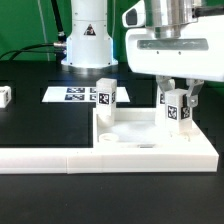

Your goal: Assemble square table

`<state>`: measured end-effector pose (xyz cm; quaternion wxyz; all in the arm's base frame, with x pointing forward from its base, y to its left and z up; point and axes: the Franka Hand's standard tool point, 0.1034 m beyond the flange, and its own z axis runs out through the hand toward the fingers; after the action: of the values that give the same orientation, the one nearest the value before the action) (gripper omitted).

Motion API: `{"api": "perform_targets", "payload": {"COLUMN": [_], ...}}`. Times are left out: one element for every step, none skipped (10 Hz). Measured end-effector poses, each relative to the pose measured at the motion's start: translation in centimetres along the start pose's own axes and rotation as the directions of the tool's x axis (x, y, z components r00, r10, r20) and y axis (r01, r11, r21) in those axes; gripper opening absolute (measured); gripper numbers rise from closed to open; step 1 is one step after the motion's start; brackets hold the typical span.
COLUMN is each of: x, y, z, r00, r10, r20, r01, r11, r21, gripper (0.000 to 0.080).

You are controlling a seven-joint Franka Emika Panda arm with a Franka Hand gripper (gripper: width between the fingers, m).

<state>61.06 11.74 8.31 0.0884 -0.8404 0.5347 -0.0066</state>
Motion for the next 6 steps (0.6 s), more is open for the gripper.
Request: {"api": "perform_targets", "payload": {"x": [-0.05,-0.07,-0.12,-0.11,-0.03,0.0], "y": [-0.01,-0.02,-0.02,0.0,0.04,0.04], "z": [0.01,0.01,0.03,0.05,0.06,0.06], "r00": [0.999,0.998,0.996,0.999,1.0,0.999], "r10": [0.041,0.07,0.085,0.047,-0.017,-0.038], "r20": [0.004,0.005,0.007,0.007,0.007,0.008], "r01": [-0.041,-0.07,-0.085,-0.047,0.017,0.038], "r11": [0.999,0.998,0.996,0.999,1.0,0.999], "r21": [0.002,0.002,0.002,0.002,0.002,0.003], "gripper": [0.0291,0.0291,0.0366,0.0366,0.0532,0.0532]}}
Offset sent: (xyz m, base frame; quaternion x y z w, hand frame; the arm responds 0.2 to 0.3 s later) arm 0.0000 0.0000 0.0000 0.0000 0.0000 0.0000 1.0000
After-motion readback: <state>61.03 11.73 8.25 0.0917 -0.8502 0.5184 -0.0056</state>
